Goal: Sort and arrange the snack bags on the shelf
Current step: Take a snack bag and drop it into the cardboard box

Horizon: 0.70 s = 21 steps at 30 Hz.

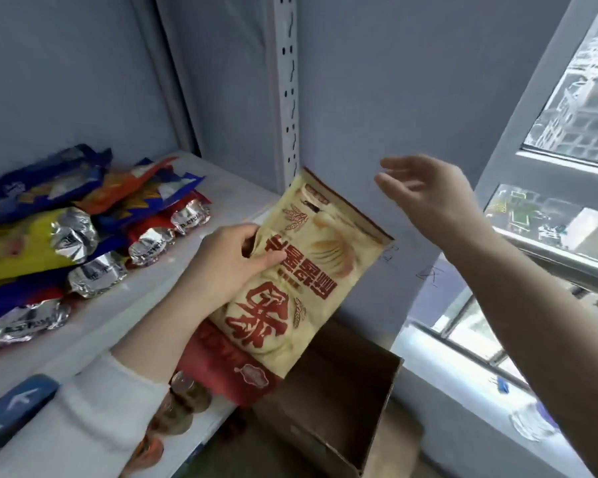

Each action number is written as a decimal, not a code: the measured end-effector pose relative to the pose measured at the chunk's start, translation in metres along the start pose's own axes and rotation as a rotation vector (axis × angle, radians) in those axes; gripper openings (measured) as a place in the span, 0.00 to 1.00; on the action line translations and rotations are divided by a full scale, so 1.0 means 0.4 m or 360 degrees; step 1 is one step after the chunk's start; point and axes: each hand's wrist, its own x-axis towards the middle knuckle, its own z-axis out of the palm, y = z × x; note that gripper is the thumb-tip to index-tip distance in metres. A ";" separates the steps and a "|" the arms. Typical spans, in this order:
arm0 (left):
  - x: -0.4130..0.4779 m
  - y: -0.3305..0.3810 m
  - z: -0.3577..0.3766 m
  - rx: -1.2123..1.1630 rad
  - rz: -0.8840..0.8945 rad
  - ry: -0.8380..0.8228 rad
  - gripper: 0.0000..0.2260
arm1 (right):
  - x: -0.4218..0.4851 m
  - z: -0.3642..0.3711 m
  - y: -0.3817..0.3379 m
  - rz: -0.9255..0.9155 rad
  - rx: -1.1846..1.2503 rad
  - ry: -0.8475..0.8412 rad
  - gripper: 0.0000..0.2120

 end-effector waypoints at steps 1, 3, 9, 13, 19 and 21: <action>0.020 -0.033 0.044 -0.0087 -0.0121 -0.0075 0.07 | -0.001 -0.008 0.033 0.0032 -0.0065 0.0036 0.14; 0.058 -0.113 0.143 -0.0269 -0.0377 -0.0244 0.09 | -0.009 -0.011 0.097 0.0095 -0.0192 0.0026 0.14; 0.093 -0.362 0.497 -0.0764 -0.1181 -0.0516 0.15 | -0.065 0.100 0.322 0.0335 -0.0622 -0.0408 0.16; 0.091 -0.508 0.692 -0.0911 -0.1601 -0.0538 0.16 | -0.108 0.217 0.492 0.0490 -0.0873 -0.0794 0.17; 0.095 -0.607 0.841 -0.1028 -0.1841 -0.0540 0.21 | -0.151 0.363 0.673 0.0535 -0.1106 -0.1193 0.20; 0.089 -0.628 0.854 -0.0802 -0.1779 -0.0586 0.23 | -0.165 0.396 0.714 0.0521 -0.1189 -0.1305 0.21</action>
